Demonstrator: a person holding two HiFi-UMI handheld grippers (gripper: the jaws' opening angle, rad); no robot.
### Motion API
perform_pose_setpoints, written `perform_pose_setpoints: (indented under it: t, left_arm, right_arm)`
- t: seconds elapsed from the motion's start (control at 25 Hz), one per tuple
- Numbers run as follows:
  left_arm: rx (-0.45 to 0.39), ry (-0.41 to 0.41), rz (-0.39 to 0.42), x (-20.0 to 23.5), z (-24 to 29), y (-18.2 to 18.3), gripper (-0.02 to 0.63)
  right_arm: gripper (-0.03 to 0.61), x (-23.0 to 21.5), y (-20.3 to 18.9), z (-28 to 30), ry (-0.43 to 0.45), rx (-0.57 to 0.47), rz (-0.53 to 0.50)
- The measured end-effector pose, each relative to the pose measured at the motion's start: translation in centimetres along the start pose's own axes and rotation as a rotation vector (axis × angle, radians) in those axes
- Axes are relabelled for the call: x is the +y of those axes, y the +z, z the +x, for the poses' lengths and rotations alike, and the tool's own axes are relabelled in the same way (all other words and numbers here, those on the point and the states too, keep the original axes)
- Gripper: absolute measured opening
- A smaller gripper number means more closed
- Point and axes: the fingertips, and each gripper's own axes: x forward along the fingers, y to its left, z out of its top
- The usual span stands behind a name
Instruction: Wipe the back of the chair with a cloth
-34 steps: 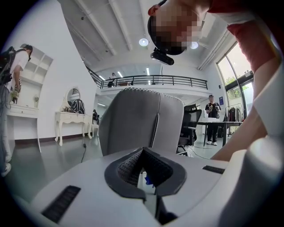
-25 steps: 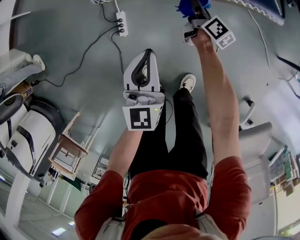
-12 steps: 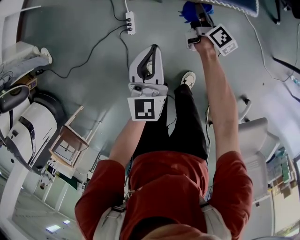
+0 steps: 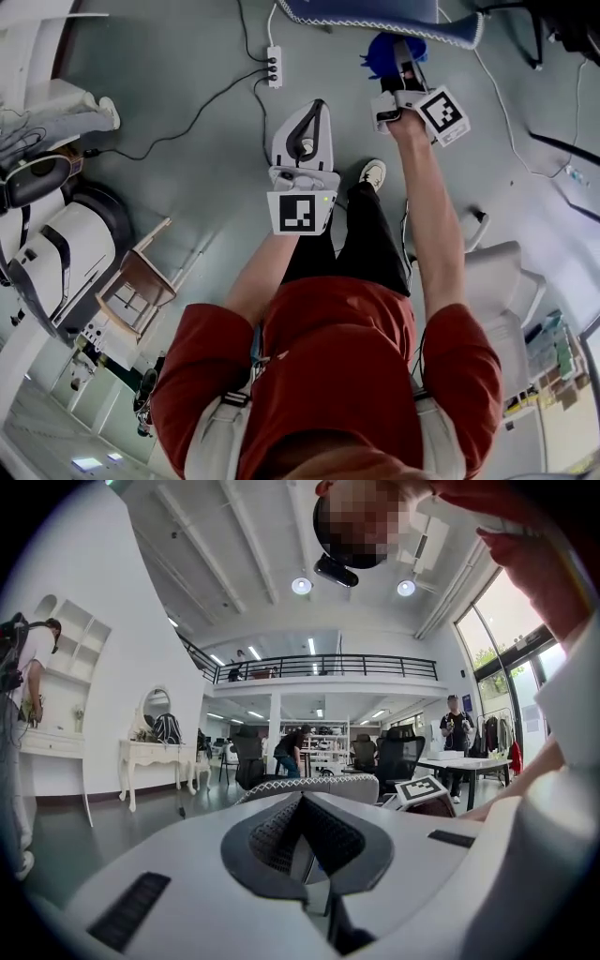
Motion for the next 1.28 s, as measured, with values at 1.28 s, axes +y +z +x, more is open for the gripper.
perform_pose_setpoints:
  t: [1.28]
  left_arm:
    - [0.052,0.043,-0.025,3.1,-0.6,-5.6,0.009]
  right_arm:
    - [0.052,-1.1,-5.3,0.3,0.253,0.01,-0.198]
